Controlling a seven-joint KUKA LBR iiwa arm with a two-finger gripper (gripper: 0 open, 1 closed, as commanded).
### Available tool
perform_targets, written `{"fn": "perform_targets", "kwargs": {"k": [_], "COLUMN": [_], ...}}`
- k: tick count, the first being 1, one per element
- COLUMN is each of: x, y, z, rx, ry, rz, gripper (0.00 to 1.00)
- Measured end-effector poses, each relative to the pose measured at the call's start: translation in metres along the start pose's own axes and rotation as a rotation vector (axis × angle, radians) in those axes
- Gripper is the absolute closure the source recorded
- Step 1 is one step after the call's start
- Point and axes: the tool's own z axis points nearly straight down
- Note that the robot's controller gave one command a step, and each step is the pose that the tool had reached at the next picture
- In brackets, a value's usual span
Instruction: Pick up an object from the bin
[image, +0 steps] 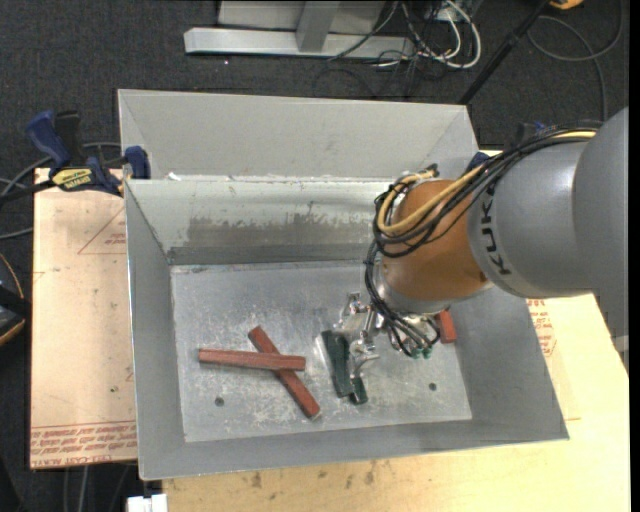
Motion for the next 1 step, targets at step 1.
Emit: {"fn": "perform_targets", "kwargs": {"k": [1], "x": [-0.0002], "y": [0.0000], "z": [0.0000], "rx": [0.000], "ry": [-0.001], "rz": [0.000], "gripper": [1.00]}}
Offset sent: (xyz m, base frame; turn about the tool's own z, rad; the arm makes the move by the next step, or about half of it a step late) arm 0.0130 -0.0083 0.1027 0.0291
